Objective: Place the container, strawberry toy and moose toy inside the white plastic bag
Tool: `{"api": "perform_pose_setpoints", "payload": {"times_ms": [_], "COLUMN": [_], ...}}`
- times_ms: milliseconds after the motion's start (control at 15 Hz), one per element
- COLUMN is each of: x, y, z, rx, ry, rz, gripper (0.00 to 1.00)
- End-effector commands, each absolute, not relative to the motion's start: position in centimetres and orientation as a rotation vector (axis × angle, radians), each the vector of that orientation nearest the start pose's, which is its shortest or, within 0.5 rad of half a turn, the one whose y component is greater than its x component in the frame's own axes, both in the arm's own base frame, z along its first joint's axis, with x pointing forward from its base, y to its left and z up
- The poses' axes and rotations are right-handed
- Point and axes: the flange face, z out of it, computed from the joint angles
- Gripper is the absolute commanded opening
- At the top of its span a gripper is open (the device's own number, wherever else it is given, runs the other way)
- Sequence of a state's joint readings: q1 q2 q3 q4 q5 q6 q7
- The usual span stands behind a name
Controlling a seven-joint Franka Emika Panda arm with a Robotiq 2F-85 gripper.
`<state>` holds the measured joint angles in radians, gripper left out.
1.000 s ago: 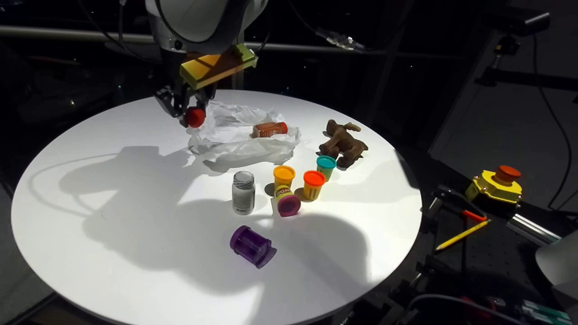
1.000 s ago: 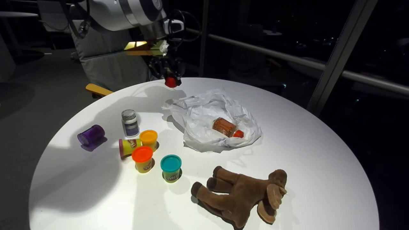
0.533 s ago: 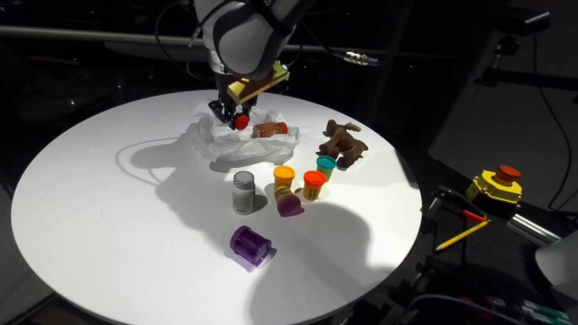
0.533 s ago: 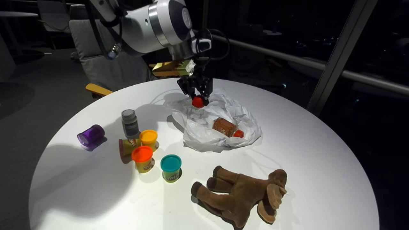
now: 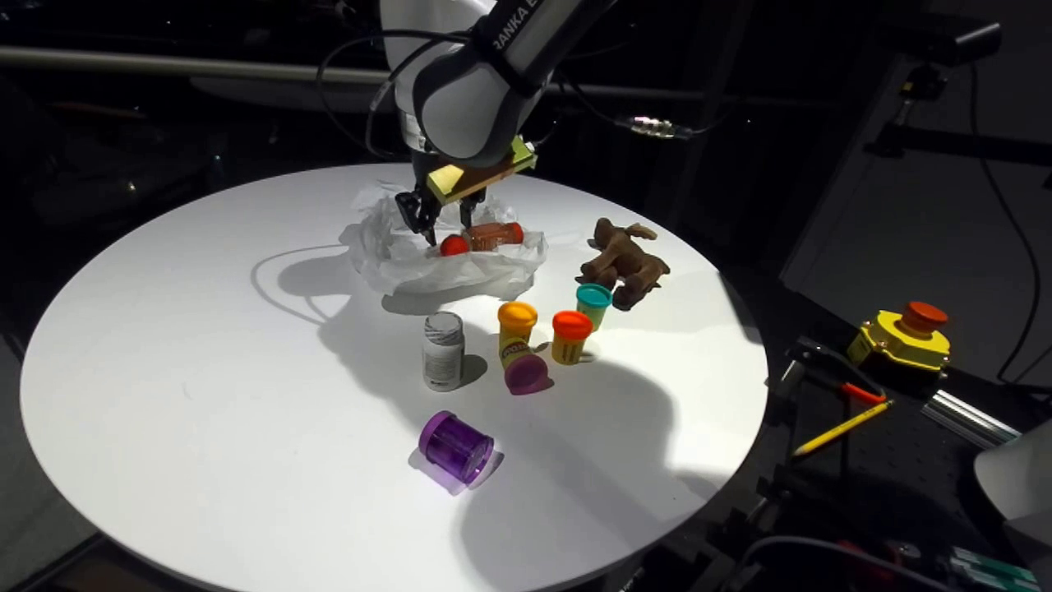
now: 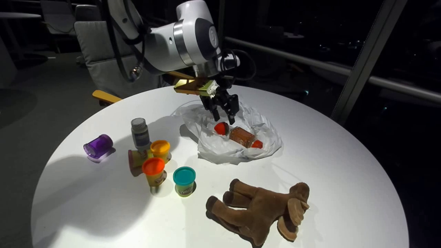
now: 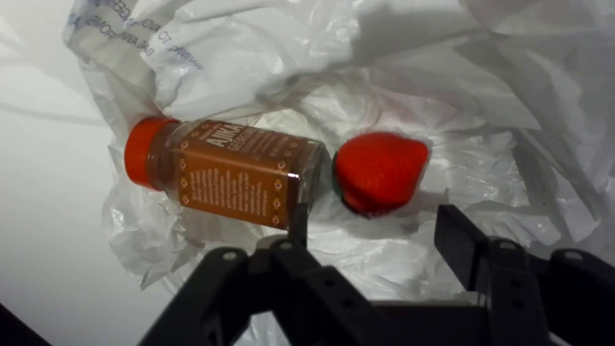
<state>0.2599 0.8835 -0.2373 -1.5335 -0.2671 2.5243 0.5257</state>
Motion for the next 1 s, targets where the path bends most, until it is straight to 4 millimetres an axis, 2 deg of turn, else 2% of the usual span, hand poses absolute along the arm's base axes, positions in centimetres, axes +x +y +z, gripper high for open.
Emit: {"api": "perform_pose_setpoints", "payload": {"times_ms": [0,133,333,400,533,733,933], "x": [71.0,70.1,67.5,66.3,63.8,61.2,59.4], "y": [6.0,8.3,13.3,15.3,18.7,21.2,21.7], "z": [19.6,22.8,26.7,27.7,28.4,26.6,23.2], "rx": [-3.375,-3.356,-3.303,-3.302,-3.264,-3.256,-3.273], "ry": [0.391,0.377,0.327,0.303,0.287,0.271,0.253], "rz": [-0.431,-0.426,-0.333,-0.281,-0.126,0.025,0.097], "gripper": [0.99,1.0,1.0,1.0,1.0,1.0,1.0]}}
